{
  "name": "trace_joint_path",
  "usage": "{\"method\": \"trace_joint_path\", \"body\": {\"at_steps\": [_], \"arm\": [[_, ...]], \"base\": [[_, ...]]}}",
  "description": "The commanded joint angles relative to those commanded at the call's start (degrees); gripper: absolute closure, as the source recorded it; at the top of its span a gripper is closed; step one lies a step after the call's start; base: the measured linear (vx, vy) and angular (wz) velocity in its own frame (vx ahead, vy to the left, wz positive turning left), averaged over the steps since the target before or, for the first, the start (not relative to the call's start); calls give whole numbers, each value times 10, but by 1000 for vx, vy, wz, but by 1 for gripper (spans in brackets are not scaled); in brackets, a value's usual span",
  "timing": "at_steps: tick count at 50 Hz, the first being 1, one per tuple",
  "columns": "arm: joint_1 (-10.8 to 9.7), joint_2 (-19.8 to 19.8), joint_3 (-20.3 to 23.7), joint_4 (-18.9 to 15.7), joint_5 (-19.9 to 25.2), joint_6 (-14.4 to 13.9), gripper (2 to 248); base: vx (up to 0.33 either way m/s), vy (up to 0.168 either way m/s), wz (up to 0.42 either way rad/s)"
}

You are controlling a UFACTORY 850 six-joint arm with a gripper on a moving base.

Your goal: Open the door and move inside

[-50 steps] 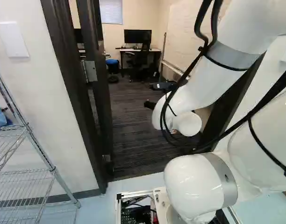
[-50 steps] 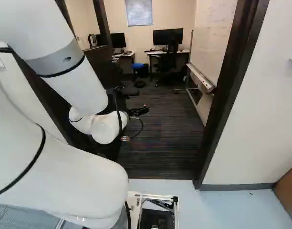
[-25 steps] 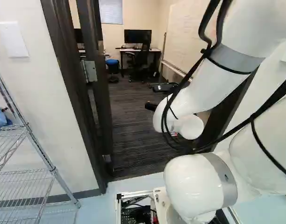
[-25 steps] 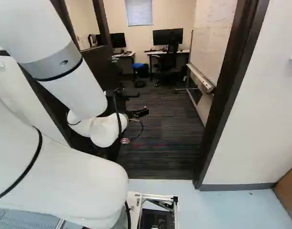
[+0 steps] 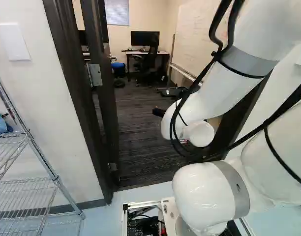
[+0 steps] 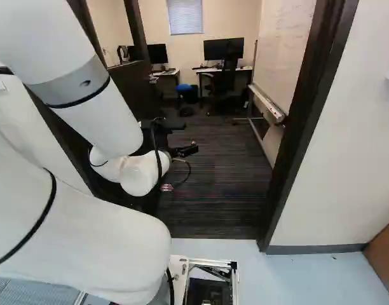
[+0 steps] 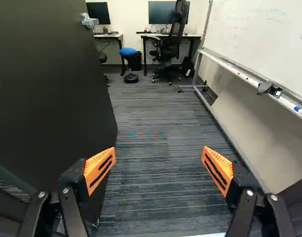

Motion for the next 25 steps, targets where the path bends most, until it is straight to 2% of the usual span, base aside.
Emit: {"method": "trace_joint_path", "body": {"at_steps": [13,25], "arm": [[0,0,0,0,0,0,3],[0,0,0,0,0,0,3]], "base": [[37,1,1],[117,2,3]]}}
